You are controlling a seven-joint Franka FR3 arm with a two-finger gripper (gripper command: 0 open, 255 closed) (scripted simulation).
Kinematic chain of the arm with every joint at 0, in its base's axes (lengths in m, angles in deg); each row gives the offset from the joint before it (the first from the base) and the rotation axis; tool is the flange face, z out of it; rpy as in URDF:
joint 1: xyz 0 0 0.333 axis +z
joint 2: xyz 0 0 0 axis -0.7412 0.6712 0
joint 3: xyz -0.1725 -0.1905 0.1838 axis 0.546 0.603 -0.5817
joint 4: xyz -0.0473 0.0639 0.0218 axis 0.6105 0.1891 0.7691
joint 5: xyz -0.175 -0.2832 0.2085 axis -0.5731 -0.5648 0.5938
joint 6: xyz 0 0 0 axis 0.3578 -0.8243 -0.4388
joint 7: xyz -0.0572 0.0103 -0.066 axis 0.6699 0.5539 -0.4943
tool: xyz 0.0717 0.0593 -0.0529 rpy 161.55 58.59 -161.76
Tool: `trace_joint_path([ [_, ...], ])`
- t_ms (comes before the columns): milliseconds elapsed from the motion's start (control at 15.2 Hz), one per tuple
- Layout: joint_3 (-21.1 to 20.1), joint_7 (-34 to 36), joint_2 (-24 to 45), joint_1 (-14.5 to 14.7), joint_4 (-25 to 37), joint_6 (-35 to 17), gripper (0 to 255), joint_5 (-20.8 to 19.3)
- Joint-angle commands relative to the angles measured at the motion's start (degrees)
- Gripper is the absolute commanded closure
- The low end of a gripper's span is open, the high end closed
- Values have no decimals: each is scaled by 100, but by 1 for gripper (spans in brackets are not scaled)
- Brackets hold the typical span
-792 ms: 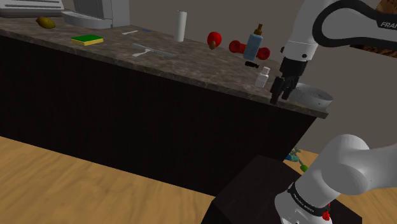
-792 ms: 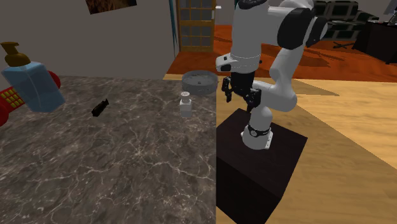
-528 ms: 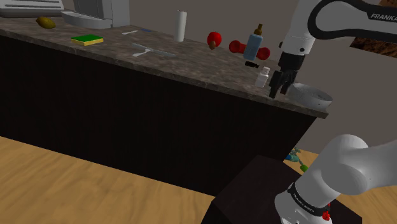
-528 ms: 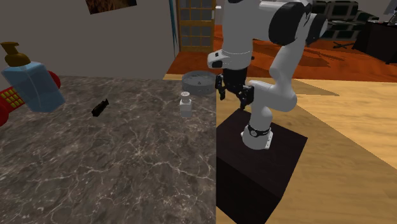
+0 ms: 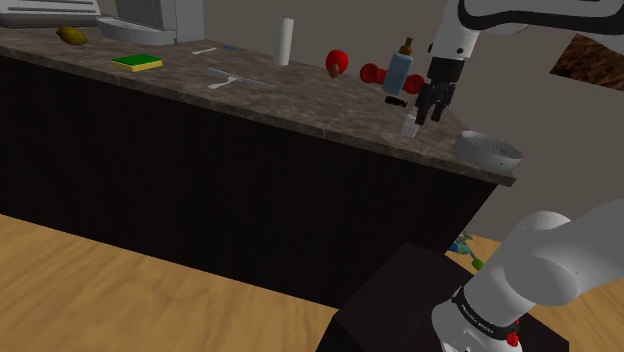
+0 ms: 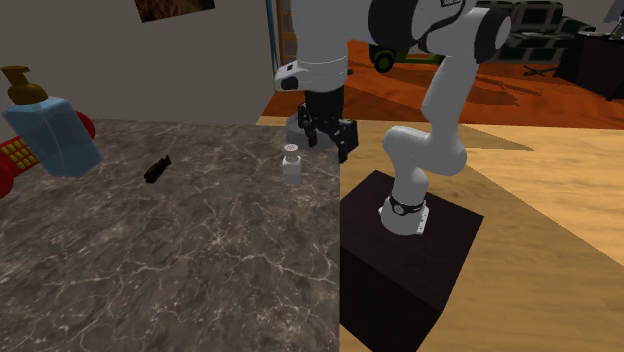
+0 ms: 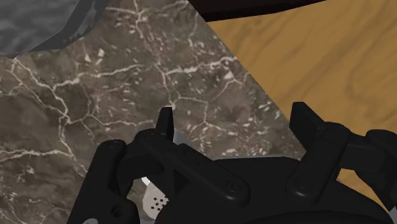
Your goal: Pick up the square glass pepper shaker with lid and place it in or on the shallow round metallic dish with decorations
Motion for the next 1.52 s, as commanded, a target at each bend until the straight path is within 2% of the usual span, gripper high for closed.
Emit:
trace_joint_path([
  [0, 146, -233, 456, 0, 605, 162, 0, 0],
  [330, 500, -836, 1606, -43, 2088, 540, 0, 114],
  [396, 522, -881, 1694, -53, 2205, 574, 0, 129],
  [858, 513, -819, 1433, -71, 1354, -22, 0, 68],
  [1386, 513, -819, 1433, -71, 1355, -21, 0, 68],
  [1452, 513, -819, 1433, -71, 1355, -21, 255, 68],
])
